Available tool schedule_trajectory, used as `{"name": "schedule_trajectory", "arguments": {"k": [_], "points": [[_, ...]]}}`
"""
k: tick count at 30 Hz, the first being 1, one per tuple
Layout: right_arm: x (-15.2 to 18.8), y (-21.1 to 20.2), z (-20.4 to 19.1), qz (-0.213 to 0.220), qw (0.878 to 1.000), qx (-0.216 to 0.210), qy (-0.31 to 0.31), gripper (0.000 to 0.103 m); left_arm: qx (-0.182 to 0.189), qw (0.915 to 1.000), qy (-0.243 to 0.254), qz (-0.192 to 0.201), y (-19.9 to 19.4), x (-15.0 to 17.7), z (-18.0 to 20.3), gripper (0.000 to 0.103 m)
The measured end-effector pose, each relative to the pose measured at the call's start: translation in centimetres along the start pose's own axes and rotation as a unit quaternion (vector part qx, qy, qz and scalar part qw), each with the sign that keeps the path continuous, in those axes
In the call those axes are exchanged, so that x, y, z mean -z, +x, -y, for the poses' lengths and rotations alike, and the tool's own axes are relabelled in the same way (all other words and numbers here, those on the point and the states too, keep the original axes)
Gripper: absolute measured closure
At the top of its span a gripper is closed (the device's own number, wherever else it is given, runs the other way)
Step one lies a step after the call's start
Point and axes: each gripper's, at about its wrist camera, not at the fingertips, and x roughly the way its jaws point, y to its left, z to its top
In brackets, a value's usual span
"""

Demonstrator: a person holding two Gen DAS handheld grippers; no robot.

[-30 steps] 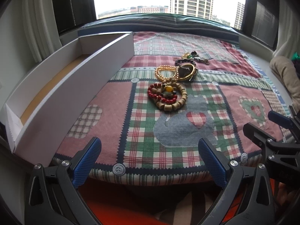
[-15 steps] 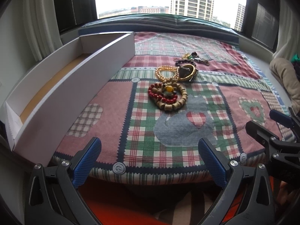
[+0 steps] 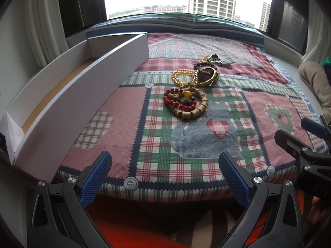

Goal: Organize jewelry

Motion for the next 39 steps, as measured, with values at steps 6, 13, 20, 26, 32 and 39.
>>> {"name": "schedule_trajectory", "arguments": {"k": [6, 13, 20, 26, 32, 39], "points": [[0.0, 0.0, 0.1, 0.002, 1.0, 0.005, 0.0, 0.011, 0.001, 1.0, 0.002, 0.0, 0.0, 0.0, 0.0, 0.001], [0.1, 0.0, 0.1, 0.0, 1.0, 0.005, 0.0, 0.011, -0.003, 1.0, 0.002, -0.003, 0.3, 0.2, 0.1, 0.001], [0.2, 0.1, 0.0, -0.005, 1.0, 0.006, -0.001, 0.011, -0.006, 1.0, -0.001, -0.007, 0.5, 0.4, -0.2, 0.001], [0.3, 0.2, 0.0, -0.008, 1.0, 0.006, -0.001, 0.011, -0.007, 0.9999, -0.004, -0.01, 0.7, 0.5, -0.3, 0.001], [0.4, 0.3, -0.1, -0.009, 1.0, 0.001, -0.004, 0.011, 0.008, 0.9998, -0.018, -0.006, 0.7, 0.4, -0.6, 0.001], [0.2, 1.2, -0.6, -0.01, 1.0, -0.01, -0.017, 0.011, 0.006, 0.9996, -0.019, -0.018, 1.7, 0.5, -1.2, 0.001]]}}
